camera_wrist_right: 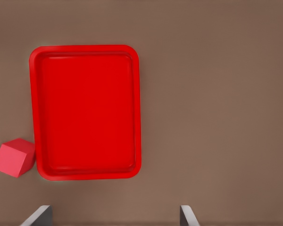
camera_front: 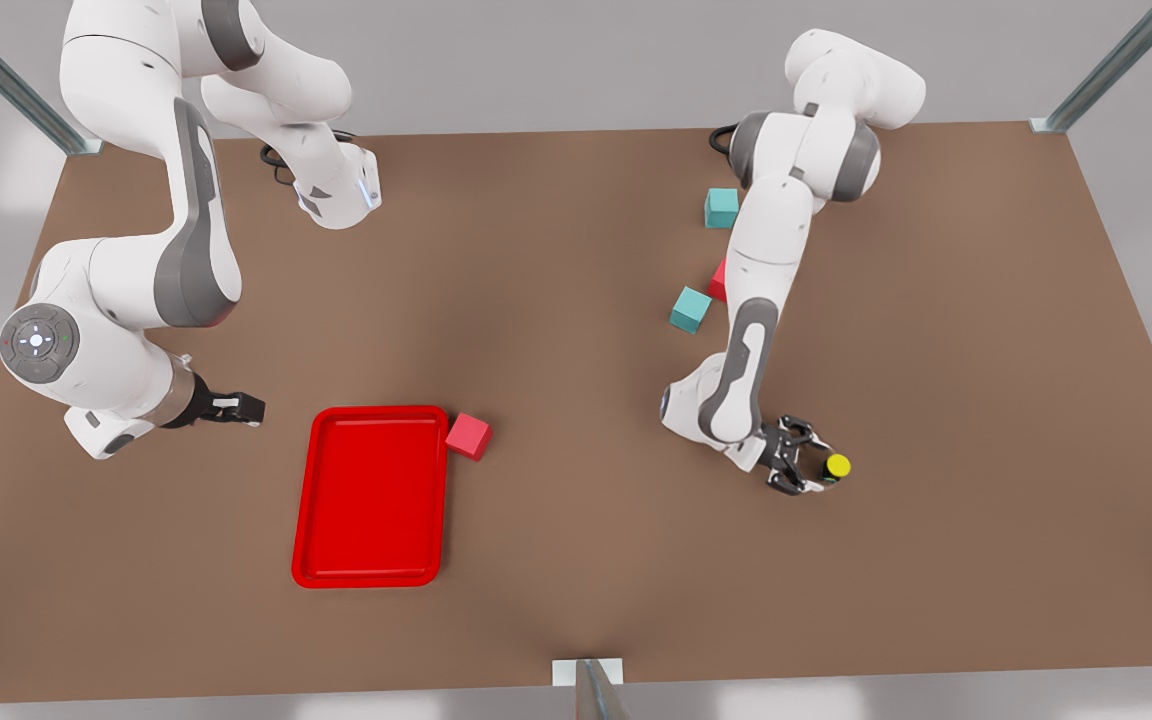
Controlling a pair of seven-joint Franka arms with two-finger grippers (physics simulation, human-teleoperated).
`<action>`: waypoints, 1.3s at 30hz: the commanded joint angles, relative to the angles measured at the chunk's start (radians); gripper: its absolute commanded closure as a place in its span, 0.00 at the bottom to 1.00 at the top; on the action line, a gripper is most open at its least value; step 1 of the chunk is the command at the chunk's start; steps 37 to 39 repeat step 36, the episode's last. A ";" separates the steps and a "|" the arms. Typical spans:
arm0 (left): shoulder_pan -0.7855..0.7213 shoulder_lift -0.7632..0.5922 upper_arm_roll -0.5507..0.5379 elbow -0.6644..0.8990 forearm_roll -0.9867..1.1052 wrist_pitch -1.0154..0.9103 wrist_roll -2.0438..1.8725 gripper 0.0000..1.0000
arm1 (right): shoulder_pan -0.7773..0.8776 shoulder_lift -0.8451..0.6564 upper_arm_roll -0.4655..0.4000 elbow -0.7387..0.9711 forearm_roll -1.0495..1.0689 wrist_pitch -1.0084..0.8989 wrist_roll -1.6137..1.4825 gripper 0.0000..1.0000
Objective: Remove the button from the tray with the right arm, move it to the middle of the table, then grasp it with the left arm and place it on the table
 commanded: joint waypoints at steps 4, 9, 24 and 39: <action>-0.048 -0.040 -0.070 -0.005 -0.131 -0.130 -0.020 0.00 | 0.000 -0.001 0.000 0.001 0.001 0.000 -0.001 0.00; -0.071 -0.282 -0.102 -0.040 -0.251 -0.246 0.308 0.00 | 0.000 0.000 0.000 0.001 0.001 0.000 -0.001 0.00; 0.560 -0.839 -0.305 0.002 -1.225 -0.147 2.811 0.00 | -0.032 -0.082 -0.007 -0.110 -0.015 0.033 0.002 0.00; 0.560 -0.778 -0.306 0.048 -1.215 -0.170 2.724 0.00 | -0.041 -0.181 -0.007 -0.279 -0.013 0.191 -0.013 0.00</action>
